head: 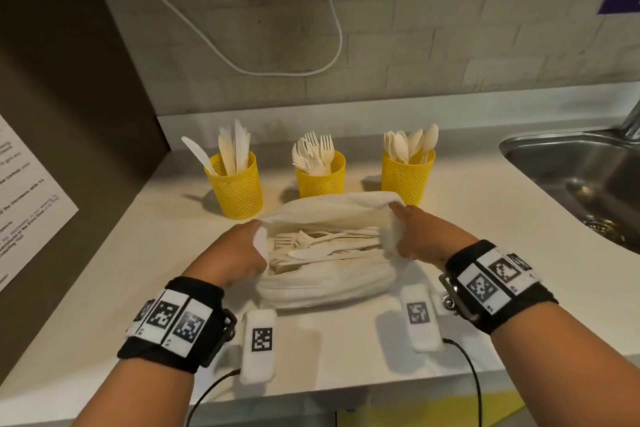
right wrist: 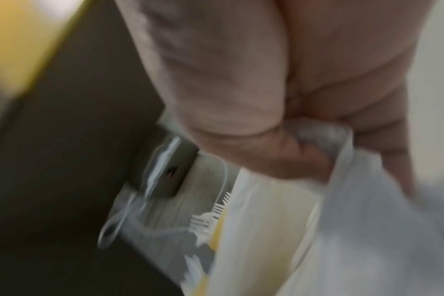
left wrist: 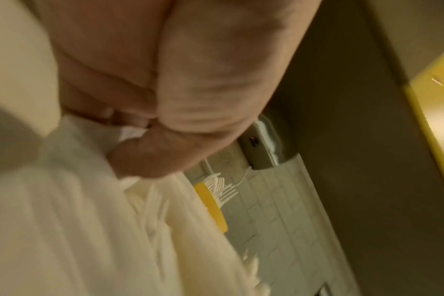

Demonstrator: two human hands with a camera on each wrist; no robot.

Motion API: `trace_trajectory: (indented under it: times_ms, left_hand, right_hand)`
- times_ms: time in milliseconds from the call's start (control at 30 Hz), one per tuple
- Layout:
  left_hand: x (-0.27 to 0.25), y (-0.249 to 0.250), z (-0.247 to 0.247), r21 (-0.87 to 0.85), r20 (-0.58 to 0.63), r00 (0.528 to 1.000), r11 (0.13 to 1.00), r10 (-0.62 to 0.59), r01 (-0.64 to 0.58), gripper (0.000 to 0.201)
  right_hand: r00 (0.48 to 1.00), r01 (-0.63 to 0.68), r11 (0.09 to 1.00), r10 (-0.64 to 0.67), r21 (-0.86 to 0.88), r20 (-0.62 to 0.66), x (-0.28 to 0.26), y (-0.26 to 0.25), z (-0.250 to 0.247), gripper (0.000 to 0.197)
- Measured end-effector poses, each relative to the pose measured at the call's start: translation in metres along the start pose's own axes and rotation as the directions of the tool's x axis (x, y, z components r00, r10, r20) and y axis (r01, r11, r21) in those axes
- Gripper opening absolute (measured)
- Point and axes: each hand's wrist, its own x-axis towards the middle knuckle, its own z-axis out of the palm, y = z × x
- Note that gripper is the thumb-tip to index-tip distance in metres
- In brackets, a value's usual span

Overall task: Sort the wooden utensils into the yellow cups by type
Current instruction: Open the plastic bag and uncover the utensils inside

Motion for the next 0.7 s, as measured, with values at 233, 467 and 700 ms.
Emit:
trace_trajectory:
  times_ms: [233,467,700]
  left_hand:
    - [0.013,0.008,0.019,-0.902,0.12,0.975,0.39,-0.185,0.185,0.061]
    - [0.026,0.005,0.026,-0.937,0.132,0.986,0.313,-0.103,0.158,0.07]
    - [0.037,0.005,0.0,-0.037,0.147,0.989,0.999,-0.007,0.013,0.119]
  right_hand:
    - [0.977,-0.21,0.157,0.068,0.965,0.201,0.007,0.008,0.018,0.05]
    - [0.987,-0.102,0.228,0.143,0.968,0.07,0.018,-0.003,0.022,0.039]
    - [0.988,-0.15,0.779,0.096,0.609,0.121,0.029,0.006,0.012,0.098]
